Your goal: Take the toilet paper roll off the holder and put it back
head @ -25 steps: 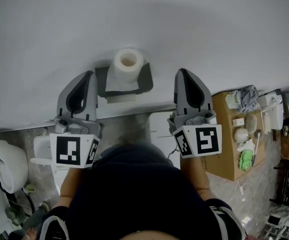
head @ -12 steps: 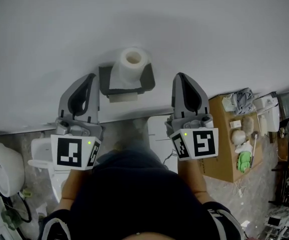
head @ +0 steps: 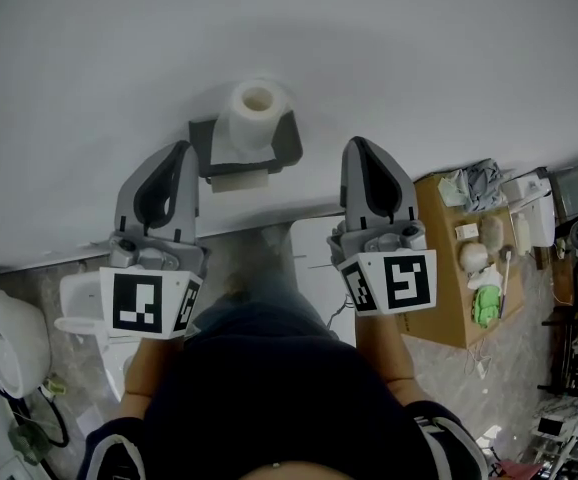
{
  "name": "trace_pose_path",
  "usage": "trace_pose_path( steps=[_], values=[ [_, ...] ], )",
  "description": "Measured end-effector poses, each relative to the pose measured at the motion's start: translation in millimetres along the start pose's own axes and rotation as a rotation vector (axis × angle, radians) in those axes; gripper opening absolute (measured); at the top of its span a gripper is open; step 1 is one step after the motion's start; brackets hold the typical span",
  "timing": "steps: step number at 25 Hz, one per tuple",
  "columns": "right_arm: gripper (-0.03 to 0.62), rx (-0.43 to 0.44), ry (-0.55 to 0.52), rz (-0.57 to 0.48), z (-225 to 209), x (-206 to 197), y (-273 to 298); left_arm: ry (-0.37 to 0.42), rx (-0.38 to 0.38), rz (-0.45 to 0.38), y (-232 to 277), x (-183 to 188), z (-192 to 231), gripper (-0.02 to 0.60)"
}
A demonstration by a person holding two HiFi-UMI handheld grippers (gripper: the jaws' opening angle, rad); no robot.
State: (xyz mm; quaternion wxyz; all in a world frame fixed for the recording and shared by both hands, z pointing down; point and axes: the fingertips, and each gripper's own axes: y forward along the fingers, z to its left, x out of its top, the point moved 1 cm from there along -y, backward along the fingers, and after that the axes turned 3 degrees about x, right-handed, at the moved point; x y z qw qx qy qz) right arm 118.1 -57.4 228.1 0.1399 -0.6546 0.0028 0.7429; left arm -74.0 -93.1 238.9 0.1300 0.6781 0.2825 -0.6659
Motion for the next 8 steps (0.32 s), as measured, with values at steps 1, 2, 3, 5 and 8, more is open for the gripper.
trace_pose_path(
  steps=[1,2,3,5,8],
  values=[
    [0.015,0.0,0.001,0.0,-0.6,1.2,0.0,0.0,-0.001,0.0,0.2,1.4,-0.7,0.002],
    [0.015,0.001,0.001,0.0,-1.1,2.7,0.2,0.0,0.0,0.001,0.5,2.9,-1.2,0.002],
    [0.015,0.003,0.001,-0.001,-1.6,4.3,0.3,0.002,0.001,0.003,0.7,4.3,-1.7,0.002],
    [0.015,0.009,0.002,-0.001,-2.4,7.0,-0.2,0.008,0.006,0.01,0.5,6.6,-3.2,0.002],
    [0.015,0.011,0.009,0.008,-3.9,8.4,-4.4,0.014,0.011,0.021,-1.1,9.0,-7.1,0.002]
  ],
)
